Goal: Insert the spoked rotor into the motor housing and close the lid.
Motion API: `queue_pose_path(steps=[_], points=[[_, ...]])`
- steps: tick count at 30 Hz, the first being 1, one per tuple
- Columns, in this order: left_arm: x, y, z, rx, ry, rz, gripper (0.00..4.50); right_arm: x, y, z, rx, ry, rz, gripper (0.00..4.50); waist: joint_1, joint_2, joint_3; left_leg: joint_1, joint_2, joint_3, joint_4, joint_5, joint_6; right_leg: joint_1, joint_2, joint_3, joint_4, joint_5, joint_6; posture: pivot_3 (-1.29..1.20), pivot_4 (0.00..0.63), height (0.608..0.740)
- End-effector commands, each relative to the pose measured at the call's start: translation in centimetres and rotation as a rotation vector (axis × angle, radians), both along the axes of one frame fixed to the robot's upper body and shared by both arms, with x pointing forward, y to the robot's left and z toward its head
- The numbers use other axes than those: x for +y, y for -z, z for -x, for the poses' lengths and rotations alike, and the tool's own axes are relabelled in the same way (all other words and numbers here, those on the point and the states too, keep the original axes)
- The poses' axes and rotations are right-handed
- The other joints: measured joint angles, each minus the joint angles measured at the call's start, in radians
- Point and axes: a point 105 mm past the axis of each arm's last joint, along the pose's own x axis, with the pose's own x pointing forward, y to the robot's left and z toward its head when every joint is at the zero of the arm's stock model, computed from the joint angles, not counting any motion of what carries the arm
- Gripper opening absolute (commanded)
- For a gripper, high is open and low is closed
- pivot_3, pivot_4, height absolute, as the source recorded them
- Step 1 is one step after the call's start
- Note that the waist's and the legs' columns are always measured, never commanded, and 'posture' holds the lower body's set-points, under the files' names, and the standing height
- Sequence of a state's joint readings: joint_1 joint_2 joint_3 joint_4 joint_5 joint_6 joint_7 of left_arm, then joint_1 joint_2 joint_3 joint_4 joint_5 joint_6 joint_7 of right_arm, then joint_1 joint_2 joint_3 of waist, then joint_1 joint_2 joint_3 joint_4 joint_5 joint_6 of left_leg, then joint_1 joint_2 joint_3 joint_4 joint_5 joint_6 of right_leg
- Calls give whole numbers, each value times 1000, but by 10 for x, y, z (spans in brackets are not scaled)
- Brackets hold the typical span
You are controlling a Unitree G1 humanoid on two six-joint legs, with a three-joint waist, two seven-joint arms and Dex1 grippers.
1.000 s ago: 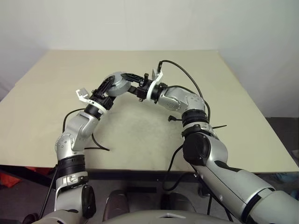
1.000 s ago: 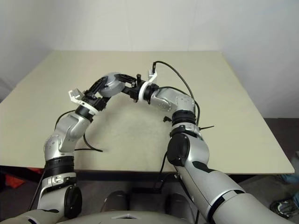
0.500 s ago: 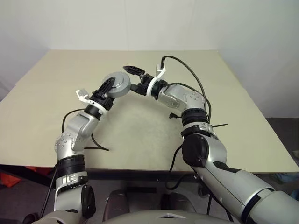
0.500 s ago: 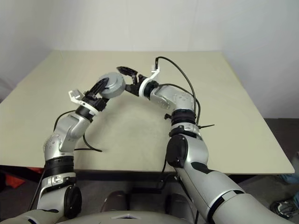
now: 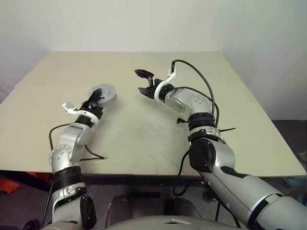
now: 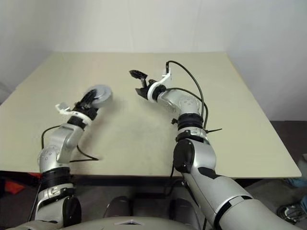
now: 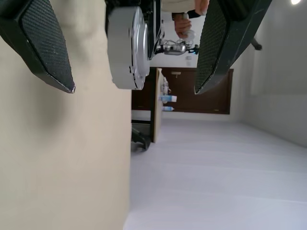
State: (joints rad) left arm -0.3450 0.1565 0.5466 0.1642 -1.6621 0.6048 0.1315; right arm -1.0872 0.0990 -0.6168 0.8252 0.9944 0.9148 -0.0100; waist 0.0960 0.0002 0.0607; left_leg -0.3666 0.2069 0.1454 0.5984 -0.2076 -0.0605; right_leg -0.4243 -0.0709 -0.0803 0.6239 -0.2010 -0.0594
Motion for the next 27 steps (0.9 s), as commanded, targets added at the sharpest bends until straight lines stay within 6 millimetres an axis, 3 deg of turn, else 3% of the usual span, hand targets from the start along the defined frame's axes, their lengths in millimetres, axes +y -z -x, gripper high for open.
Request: queue_pose_path(steps=[1,12,27], points=[[18,-24,5,-93,-80,-59,2320,1,-11,-2,-41,-2,-12,4475,0,-1,0,0,0,0,0,0,0,0,0,0,0,0,0,0,0,740],[50,16,-3,138,-229,-62,2320,2,-8,-2,-38,-5,-4,4475,1,-3,0,1,0,-1,1,0,0,1,0,0,0,1,1,0,0,740],[65,27,-4,232,-309,-73,2320,4,-8,-3,-34,-3,-4,4475,2,-7,0,1,0,-1,1,0,0,1,0,0,0,1,1,0,0,740]])
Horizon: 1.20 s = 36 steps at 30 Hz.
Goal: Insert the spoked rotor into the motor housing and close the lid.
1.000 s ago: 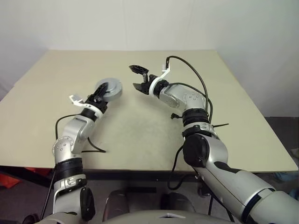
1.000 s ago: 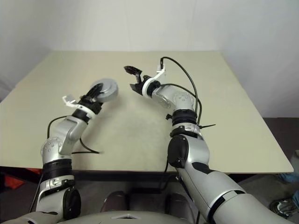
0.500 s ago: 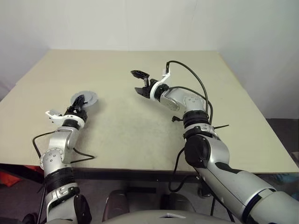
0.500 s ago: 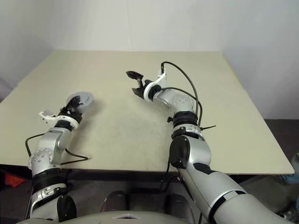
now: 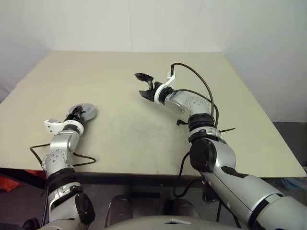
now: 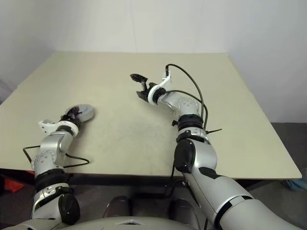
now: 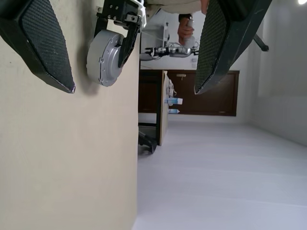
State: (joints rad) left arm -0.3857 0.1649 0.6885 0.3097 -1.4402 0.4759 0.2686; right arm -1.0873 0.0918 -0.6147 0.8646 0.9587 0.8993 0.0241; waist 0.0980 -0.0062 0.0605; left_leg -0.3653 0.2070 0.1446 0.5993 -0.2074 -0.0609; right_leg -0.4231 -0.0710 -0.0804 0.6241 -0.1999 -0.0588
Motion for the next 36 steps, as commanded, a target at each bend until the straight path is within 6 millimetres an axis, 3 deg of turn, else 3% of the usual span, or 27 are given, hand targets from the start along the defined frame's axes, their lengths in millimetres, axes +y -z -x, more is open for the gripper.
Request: queue_pose_path(steps=[1,13,20,28,36], points=[[9,-26,-4,-67,-32,-37,2320,4,-17,-2,-45,-5,-18,4475,0,0,0,0,0,0,0,0,0,0,0,0,0,0,0,0,0,740],[27,7,12,106,-132,-39,2320,8,-15,-2,-33,-11,-21,4475,-6,-1,-1,5,0,0,0,0,-1,4,0,0,0,0,1,0,0,740],[36,14,19,164,-181,-89,4407,9,-14,-1,-24,-14,-19,4500,-10,-1,-1,15,0,2,-2,1,-1,13,0,2,0,-3,4,0,0,740],[60,38,38,336,-326,-119,4461,9,-12,-1,-17,-21,-12,4500,-43,1,-2,25,1,2,-2,2,-4,19,1,2,1,-5,1,0,0,740],[57,47,42,379,-330,-106,4461,10,-10,0,-12,-31,-5,4500,-61,6,-5,30,4,4,-2,3,-4,21,4,2,0,-6,0,0,0,740]])
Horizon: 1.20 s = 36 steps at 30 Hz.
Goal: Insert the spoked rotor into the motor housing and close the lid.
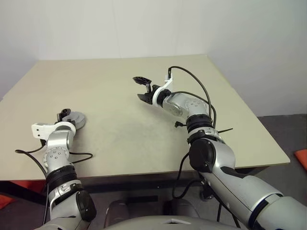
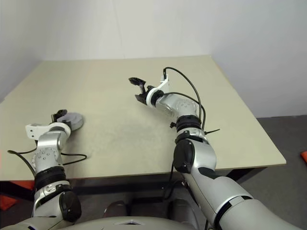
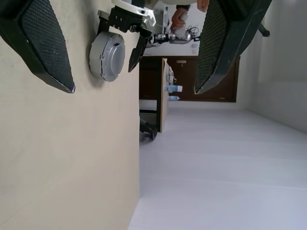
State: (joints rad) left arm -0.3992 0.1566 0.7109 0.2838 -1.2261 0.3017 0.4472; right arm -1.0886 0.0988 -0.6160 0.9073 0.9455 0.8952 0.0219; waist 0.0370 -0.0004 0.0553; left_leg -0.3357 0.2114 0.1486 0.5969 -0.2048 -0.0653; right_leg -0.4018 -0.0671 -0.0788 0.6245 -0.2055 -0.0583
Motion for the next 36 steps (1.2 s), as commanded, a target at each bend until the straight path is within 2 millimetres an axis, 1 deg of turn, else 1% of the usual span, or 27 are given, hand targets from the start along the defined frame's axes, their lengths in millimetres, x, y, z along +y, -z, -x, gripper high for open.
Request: queue_pose_path(steps=[1,2,4,6,8,12,14,21,22,24,27,29,31,33,34,36], points=[[17,33,25,135,-75,39,4461,5,-20,-2,-52,-14,-15,4500,0,1,0,0,0,0,0,0,0,0,0,0,0,0,0,0,0,740],[10,34,22,131,-38,56,4461,5,-20,-2,-52,-15,-14,4500,1,1,-1,0,0,0,0,0,0,0,1,0,0,0,0,0,0,740],[-20,36,11,100,146,100,4461,5,-18,-2,-48,-13,-9,4500,4,3,-2,0,0,0,-1,0,0,0,1,0,0,0,0,0,0,740],[-43,35,9,62,285,120,4461,5,-17,-2,-45,-13,-6,4500,11,6,-4,-1,-1,0,-1,-1,2,0,0,0,-1,0,0,0,0,740],[-50,34,14,45,343,133,4461,5,-16,-2,-43,-12,-4,4500,19,8,-5,-3,-5,0,-1,-3,4,0,-3,1,-1,0,-1,0,0,740],[-55,37,25,56,410,128,4461,5,-13,-2,-38,-14,0,4500,40,8,-6,-6,-6,0,1,-6,10,0,-8,1,-3,-1,1,0,0,740],[-56,38,29,61,431,128,4461,5,-12,-2,-36,-15,1,4500,43,8,-6,-7,-6,0,1,-7,11,0,-9,1,-4,-1,1,0,0,740],[-68,40,54,100,529,137,4461,6,-9,-1,-30,-18,10,4500,43,8,-6,-7,-6,0,0,-8,10,0,-8,1,-4,-3,4,0,0,740],[-71,41,57,104,546,142,4461,6,-9,-1,-29,-18,11,4500,43,8,-6,-7,-6,0,0,-8,10,0,-8,1,-4,-3,4,0,0,740],[-85,41,66,117,615,149,4461,6,-9,-1,-28,-19,13,4500,43,8,-7,-7,-6,0,1,-9,10,0,-9,1,-4,-3,4,0,0,740],[-112,39,80,117,745,174,4461,6,-8,-2,-28,-18,15,4500,48,10,-8,-7,-6,0,1,-9,10,1,-9,1,-4,-3,5,0,0,740],[-128,33,86,95,832,188,4461,6,-8,-2,-31,-18,19,4500,59,12,-10,-7,-7,0,1,-9,11,1,-9,1,-5,-4,5,0,0,740],[-137,25,85,66,887,178,4461,6,-8,-2,-44,-15,31,4500,66,12,-10,-6,-7,0,1,-9,11,2,-9,1,-5,-4,6,0,0,740],[-146,5,73,-7,959,114,4461,4,-8,-4,-98,-6,71,4500,72,12,-10,-5,-7,0,1,-9,10,3,-9,2,-5,-4,6,0,0,740],[-150,-7,65,-47,995,58,4461,2,-8,-4,-135,-1,100,4500,76,12,-10,-3,-7,-1,1,-8,10,4,-9,2,-5,-4,6,0,0,740],[-154,-25,52,-94,1044,-81,4461,-1,-8,-6,-207,5,154,4500,84,9,-8,-5,-6,-1,1,-6,6,4,-9,2,-5,-4,7,0,0,740]])
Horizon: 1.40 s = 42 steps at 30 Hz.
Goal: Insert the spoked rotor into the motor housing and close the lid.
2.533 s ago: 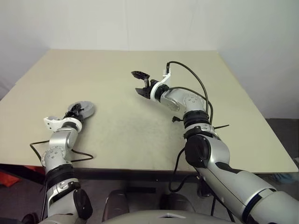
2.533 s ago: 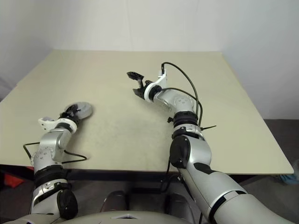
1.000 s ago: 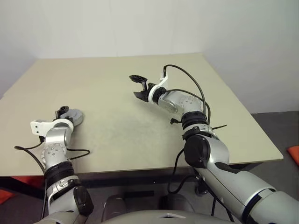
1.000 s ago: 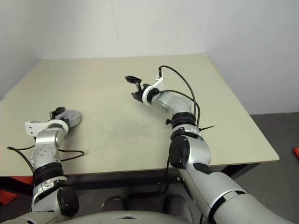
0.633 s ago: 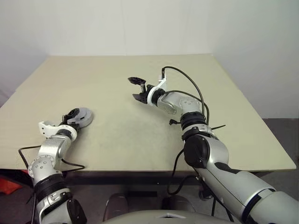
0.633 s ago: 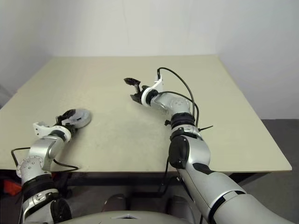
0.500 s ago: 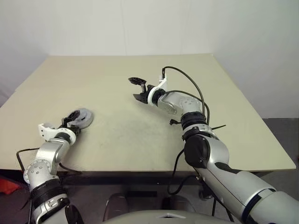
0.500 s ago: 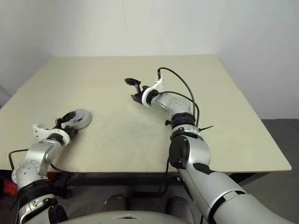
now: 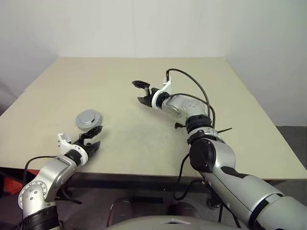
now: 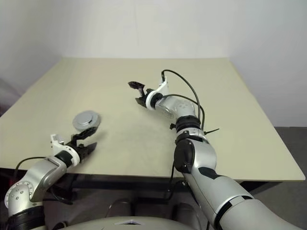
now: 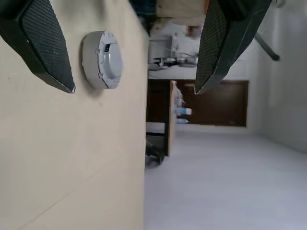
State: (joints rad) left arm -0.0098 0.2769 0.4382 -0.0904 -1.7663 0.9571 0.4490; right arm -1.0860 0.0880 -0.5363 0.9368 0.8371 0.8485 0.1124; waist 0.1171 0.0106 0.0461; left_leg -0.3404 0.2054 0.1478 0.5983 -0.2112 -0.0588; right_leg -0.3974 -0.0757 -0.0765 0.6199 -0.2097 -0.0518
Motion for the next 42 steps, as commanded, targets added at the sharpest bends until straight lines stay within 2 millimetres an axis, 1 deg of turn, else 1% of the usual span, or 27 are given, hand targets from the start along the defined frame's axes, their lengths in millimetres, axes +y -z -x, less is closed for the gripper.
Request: queue_pose_path(steps=[1,3,5,7,9,11,12,14,16,19,24,27,30,33,42], points=[[-32,-31,-20,-173,170,-129,4461,-7,-19,-7,-195,15,84,4500,5,-6,2,0,0,0,0,1,-1,0,0,0,0,0,0,0,0,740],[-33,-45,-34,-269,185,-238,4461,-17,-19,-10,-288,34,158,4500,3,-11,2,-1,1,0,0,3,-4,-1,1,-1,0,0,0,0,0,740],[-36,-57,-45,-368,209,-346,4461,-29,-18,-14,-417,60,273,4500,2,-11,2,-1,1,-1,0,3,-5,-1,3,-2,1,0,0,0,0,740],[-38,-62,-48,-425,228,-396,4461,-37,-17,-16,-488,74,340,4500,2,-10,2,-3,1,-1,-1,3,-5,-1,2,-2,2,0,0,0,0,740],[-42,-69,-51,-511,258,-474,4461,-55,-15,-21,-567,104,435,4500,-2,-10,2,-5,0,-1,-1,3,-4,-2,2,-1,2,0,0,0,0,740],[-44,-74,-51,-575,286,-532,4461,-69,-14,-24,-603,107,481,4500,-9,-10,2,-8,0,-1,-1,3,-4,-6,3,-1,2,1,1,0,0,740],[-44,-77,-52,-618,295,-576,4461,-80,-15,-23,-622,75,483,4500,-12,-10,2,-9,0,-1,-1,3,-4,-9,3,-1,3,3,3,0,0,740],[-46,-80,-52,-685,322,-634,4461,-96,-18,-17,-657,7,480,4500,-12,-10,3,-10,0,-1,-1,3,-3,-9,3,-2,3,6,-3,0,0,740],[-48,-79,-52,-715,353,-667,4461,-104,-18,-11,-680,-49,477,4500,-13,-10,3,-10,0,-1,-1,2,-2,-9,2,-2,3,4,-7,0,0,740],[-54,-80,-51,-759,399,-685,4461,-113,-10,4,-737,-178,533,4500,-20,-10,3,-9,0,-1,-1,1,-1,-6,2,-1,2,3,-8,0,0,740],[-60,-83,-49,-821,430,-698,4461,-124,7,28,-797,-358,586,4500,-22,-8,4,-8,1,-1,0,1,0,-6,3,-2,3,3,-10,0,0,740],[-62,-82,-47,-848,445,-719,4461,-124,16,41,-820,-446,595,4500,-21,-7,4,-9,1,-1,1,2,1,-6,2,-2,3,4,-11,0,0,740],[-62,-79,-45,-855,447,-727,4461,-124,23,49,-829,-497,607,4500,-21,-7,4,-8,1,-1,1,2,1,-6,2,-2,4,4,-11,0,0,740],[-58,-77,-43,-856,439,-729,4461,-124,27,52,-832,-511,619,4500,-21,-7,4,-8,1,0,1,2,2,-6,2,-2,3,4,-11,0,0,740],[-55,-74,-42,-848,427,-727,4461,-125,26,51,-837,-507,627,4500,-20,-7,4,-8,1,0,1,2,2,-5,2,-2,3,4,-12,0,0,740]])
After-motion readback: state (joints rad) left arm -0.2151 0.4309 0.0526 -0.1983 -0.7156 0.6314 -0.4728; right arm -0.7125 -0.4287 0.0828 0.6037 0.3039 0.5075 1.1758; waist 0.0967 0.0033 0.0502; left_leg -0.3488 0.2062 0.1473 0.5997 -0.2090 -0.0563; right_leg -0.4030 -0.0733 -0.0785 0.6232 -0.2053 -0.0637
